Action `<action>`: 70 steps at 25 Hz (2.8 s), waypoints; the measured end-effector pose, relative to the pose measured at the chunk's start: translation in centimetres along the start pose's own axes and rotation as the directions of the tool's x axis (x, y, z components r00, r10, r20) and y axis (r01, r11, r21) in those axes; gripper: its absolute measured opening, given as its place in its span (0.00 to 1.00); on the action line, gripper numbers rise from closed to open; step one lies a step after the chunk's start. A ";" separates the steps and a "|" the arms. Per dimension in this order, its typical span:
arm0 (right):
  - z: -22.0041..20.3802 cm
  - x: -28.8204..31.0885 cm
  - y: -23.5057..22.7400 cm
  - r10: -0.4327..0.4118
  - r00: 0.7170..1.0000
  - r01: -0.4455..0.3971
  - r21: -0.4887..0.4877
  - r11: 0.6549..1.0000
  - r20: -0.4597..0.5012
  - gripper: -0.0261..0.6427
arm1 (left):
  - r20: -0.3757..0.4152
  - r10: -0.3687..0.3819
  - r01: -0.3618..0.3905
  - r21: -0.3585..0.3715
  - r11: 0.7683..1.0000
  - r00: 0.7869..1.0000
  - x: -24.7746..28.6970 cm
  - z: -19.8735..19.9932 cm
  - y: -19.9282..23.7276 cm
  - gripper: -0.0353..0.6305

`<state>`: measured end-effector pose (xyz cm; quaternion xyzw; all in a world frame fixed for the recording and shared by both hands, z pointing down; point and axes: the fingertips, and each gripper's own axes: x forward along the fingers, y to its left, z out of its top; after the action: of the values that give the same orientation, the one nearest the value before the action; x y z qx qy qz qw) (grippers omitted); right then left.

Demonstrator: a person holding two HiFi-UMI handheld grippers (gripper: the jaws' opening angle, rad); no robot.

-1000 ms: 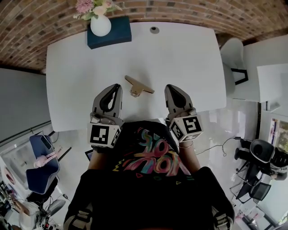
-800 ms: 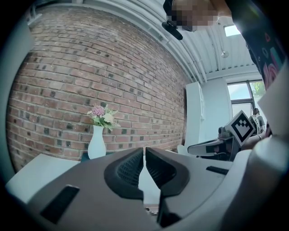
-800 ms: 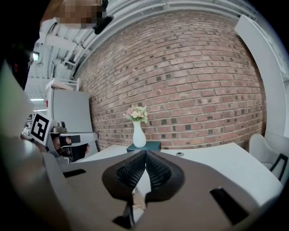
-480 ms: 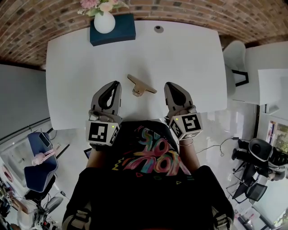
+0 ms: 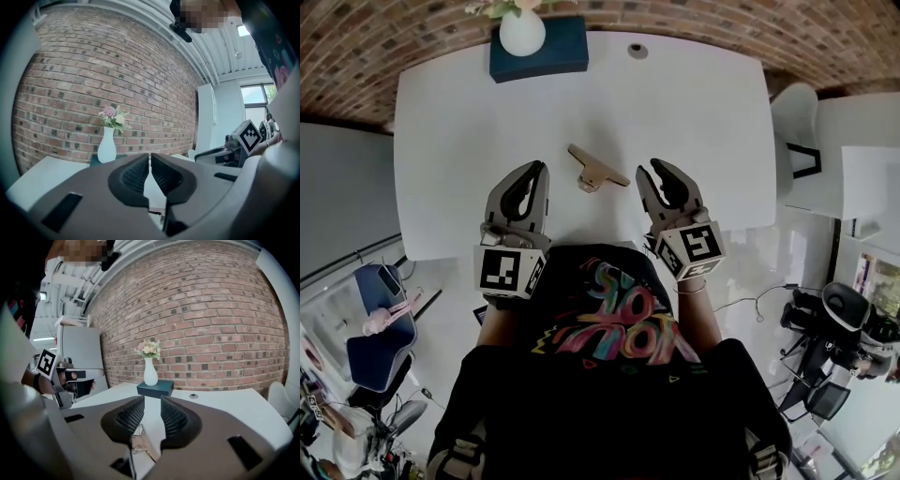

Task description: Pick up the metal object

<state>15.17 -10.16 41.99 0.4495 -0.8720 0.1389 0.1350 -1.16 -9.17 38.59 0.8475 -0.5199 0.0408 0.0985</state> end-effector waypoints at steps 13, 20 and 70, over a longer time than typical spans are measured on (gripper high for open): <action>-2.7 1.4 1.0 0.091 0.994 -0.095 -0.079 0.992 -0.057 0.35 | -0.022 0.040 -0.040 -0.012 0.999 0.999 -0.3 -1.6 0.7 0.10; -5.6 3.0 1.7 0.136 0.982 -0.155 -0.144 0.977 -0.129 0.37 | -0.036 0.050 -0.051 -0.020 0.998 0.998 0.1 -2.6 0.9 0.10; -18.2 12.2 4.8 0.027 0.946 -0.180 -0.453 0.873 -0.324 0.22 | -0.122 0.133 -0.145 -0.090 0.985 0.984 -2.3 -8.6 3.7 0.10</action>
<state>6.35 -10.00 62.63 0.3274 -0.8703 -0.0045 0.3678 -5.18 -7.02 47.02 0.7994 -0.5727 0.0709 0.1672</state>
